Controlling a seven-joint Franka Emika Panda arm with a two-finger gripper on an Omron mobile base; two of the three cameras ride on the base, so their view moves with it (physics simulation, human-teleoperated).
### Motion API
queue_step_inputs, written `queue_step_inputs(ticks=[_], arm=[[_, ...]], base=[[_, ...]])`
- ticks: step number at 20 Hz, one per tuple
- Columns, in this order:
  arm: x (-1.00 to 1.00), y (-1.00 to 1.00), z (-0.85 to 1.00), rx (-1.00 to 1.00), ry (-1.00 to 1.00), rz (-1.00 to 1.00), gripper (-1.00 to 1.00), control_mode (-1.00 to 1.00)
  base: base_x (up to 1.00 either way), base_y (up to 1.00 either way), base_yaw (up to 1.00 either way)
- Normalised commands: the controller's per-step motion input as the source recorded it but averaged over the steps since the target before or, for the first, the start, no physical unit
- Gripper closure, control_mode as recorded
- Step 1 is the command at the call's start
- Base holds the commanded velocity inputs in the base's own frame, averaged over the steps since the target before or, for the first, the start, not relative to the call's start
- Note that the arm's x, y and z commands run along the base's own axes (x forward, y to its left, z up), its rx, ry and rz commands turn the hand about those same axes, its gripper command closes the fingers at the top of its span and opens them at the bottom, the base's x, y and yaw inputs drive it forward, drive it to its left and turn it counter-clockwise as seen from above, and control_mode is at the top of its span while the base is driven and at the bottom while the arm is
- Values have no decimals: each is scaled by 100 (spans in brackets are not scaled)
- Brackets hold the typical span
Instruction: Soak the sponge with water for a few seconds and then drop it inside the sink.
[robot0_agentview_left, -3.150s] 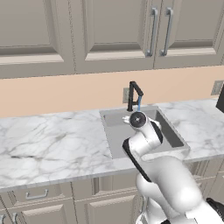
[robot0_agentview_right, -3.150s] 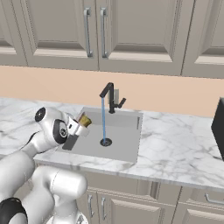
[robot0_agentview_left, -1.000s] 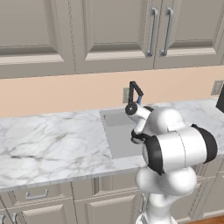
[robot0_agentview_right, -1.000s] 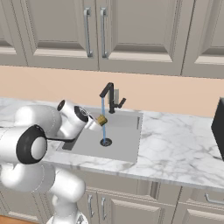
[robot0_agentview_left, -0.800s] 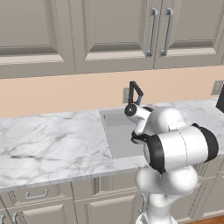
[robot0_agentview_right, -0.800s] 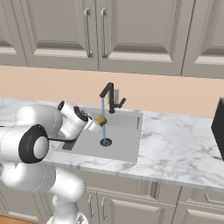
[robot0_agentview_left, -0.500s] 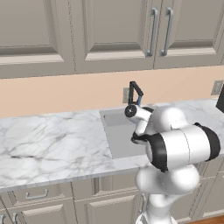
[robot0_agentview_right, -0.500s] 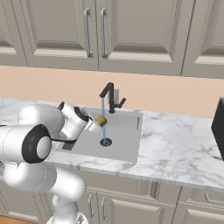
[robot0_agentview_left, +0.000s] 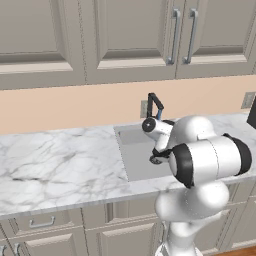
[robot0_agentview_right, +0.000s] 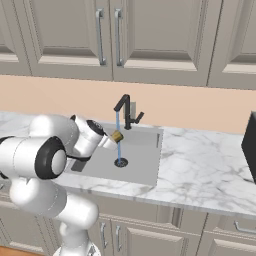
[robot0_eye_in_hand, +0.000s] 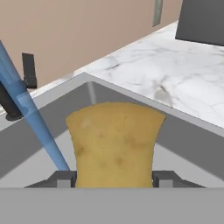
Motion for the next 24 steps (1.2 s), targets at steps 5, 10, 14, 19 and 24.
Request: queue_step_inputs(ticks=[5,10,14,19,24], arm=[[6,0,-1,0,0,0,100,-100],[27,0,-5,0,1,0,100,-100],[29,0,-7,0,5,2,100,-100],[13,5,-16,0,1,6,100,-100],[0,12,-15,0,-1,1,100,-100]], base=[[0,0,0],[0,0,0],[0,0,0],[0,0,0],[0,0,0]])
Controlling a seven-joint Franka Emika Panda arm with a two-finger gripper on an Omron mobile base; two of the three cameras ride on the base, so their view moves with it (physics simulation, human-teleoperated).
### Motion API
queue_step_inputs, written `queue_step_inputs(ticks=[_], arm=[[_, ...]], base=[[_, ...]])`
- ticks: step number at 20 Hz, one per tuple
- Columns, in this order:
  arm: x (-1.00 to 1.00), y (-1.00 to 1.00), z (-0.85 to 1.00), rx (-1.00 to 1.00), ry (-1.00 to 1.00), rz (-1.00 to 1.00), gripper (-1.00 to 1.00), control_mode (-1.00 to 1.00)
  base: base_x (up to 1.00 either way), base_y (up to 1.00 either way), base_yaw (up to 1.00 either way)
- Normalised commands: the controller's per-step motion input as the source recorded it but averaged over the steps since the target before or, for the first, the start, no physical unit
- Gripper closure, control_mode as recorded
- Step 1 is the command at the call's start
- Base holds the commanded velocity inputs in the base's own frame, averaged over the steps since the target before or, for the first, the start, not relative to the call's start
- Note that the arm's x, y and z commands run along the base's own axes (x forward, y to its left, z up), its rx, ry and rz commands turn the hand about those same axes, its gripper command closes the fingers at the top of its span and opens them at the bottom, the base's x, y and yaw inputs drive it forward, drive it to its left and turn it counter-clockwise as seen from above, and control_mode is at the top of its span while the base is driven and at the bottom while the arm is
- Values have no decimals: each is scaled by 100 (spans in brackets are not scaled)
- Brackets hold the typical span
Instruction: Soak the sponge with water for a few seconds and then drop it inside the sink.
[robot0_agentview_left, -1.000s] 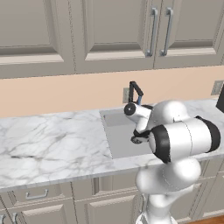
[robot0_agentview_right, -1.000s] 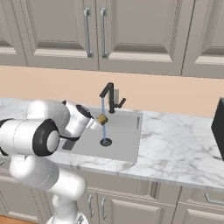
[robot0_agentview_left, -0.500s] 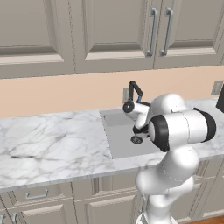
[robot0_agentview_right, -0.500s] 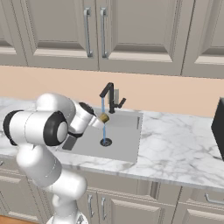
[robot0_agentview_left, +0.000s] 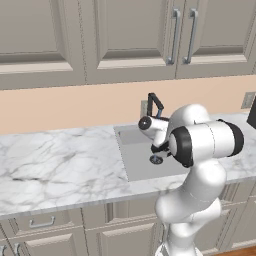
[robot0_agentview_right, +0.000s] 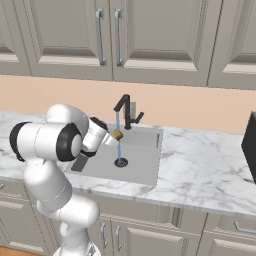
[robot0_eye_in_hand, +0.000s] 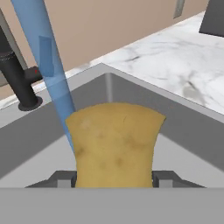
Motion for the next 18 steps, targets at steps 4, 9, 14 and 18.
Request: queue_step_inputs(ticks=[4,9,14,18], arm=[[5,0,-15,0,0,0,100,-100],[28,0,-18,0,0,0,100,-100],[22,0,-10,0,0,0,100,-100],[24,0,-8,0,0,0,100,-100]], base=[[0,0,0],[0,0,0],[0,0,0],[0,0,0]])
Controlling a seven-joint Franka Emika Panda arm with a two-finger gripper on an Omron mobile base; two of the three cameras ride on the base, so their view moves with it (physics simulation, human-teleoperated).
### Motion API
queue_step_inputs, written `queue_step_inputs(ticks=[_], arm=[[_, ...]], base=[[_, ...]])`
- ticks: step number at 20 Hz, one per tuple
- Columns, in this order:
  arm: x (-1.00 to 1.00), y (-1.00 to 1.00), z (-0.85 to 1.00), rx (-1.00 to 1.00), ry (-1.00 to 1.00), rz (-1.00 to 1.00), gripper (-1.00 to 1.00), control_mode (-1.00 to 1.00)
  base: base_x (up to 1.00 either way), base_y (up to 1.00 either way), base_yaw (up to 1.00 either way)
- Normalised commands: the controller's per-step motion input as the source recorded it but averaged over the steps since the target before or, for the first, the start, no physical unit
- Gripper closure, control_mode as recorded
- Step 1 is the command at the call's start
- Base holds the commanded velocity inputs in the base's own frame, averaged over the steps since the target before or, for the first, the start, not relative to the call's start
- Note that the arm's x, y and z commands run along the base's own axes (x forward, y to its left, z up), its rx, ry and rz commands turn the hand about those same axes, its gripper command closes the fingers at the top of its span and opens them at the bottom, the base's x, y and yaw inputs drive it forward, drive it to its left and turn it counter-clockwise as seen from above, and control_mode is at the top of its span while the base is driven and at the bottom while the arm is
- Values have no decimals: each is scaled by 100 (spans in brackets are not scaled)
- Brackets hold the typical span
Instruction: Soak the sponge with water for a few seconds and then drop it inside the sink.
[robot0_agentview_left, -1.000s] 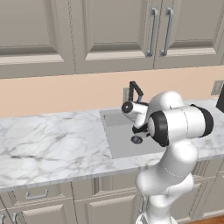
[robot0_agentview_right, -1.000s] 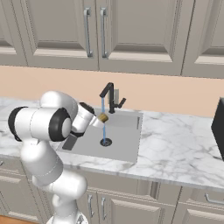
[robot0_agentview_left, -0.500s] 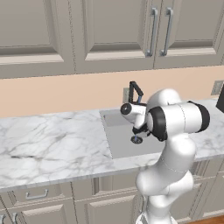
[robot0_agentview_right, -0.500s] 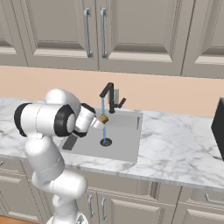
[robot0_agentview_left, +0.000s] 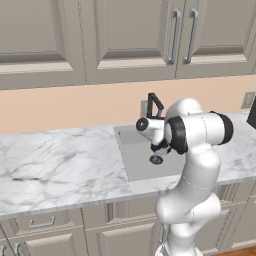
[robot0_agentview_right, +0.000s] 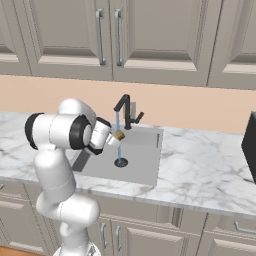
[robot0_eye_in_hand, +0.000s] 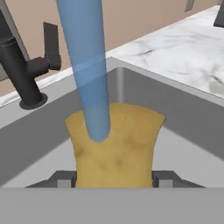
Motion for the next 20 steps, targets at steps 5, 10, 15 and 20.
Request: queue_step_inputs(ticks=[5,10,15,20], arm=[[28,0,-10,0,0,0,100,-100],[6,0,-5,0,0,0,100,-100],[-20,0,0,0,0,0,100,-100],[-24,0,0,0,0,0,100,-100]], base=[[0,0,0],[0,0,0],[0,0,0],[0,0,0]])
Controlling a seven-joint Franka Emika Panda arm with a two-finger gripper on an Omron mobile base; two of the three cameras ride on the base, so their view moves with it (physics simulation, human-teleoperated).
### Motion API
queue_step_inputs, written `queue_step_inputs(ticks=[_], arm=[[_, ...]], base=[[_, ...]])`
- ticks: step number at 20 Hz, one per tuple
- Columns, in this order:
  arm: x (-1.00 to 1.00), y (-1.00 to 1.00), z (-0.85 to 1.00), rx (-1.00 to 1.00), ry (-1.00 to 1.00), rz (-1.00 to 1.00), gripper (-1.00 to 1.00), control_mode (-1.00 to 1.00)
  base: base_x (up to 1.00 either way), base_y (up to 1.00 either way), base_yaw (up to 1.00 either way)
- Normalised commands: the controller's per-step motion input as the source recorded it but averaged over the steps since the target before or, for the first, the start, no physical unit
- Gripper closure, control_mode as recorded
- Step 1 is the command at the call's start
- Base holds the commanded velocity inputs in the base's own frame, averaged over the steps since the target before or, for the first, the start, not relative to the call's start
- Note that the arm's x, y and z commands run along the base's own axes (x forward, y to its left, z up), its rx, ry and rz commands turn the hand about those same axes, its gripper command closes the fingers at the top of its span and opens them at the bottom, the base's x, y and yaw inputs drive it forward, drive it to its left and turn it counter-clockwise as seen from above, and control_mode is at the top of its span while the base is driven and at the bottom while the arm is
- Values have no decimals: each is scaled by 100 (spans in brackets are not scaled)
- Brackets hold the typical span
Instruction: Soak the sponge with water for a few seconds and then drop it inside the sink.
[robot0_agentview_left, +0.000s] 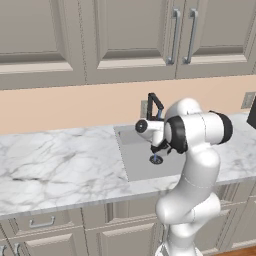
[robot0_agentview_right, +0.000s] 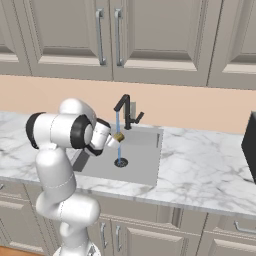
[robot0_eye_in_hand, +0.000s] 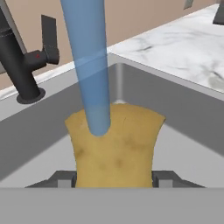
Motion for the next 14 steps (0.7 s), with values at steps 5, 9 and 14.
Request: queue_step_inputs(ticks=[5,9,14], arm=[[-14,0,0,0,0,0,100,-100],[0,0,0,0,0,0,100,-100],[0,0,0,0,0,0,100,-100]], base=[[0,0,0],[0,0,0],[0,0,0]])
